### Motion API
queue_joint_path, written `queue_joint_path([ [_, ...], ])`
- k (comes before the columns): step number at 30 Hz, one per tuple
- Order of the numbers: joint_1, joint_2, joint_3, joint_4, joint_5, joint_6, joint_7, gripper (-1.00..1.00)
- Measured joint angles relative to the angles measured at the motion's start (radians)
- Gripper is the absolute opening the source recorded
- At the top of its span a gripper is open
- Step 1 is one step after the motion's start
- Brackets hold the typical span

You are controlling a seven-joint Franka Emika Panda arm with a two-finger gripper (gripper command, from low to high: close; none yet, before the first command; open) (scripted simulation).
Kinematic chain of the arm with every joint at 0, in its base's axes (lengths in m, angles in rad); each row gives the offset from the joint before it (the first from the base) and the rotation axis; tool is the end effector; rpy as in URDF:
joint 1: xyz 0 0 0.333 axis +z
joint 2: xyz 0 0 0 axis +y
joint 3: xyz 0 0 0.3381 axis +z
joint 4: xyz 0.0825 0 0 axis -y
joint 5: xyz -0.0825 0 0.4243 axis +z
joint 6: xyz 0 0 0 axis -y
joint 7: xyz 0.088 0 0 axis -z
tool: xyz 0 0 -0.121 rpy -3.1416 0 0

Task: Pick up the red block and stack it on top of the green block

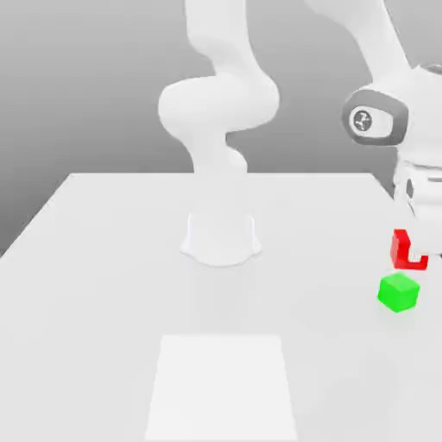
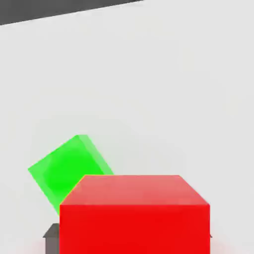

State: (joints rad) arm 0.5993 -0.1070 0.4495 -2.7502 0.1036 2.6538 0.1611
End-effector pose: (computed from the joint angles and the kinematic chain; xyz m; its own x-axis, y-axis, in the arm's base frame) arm 0.2112 0.3506 0.2205 0.7010 0.7131 0.0017 0.7131 -0.7010 -0.0026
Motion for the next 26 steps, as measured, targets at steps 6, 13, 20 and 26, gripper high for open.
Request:
queue_joint_path([
  [6,-0.014,0.041,0.018,0.015,-0.081,0.011,0.038,-1.0],
  [13,-0.031,0.111,0.012,0.026,-0.183,0.061,0.111,-1.0],
  [20,-0.035,0.196,-0.002,0.022,-0.283,0.145,0.183,-1.0],
  [26,-0.021,0.249,-0.024,0.013,-0.334,0.204,0.219,1.0],
])
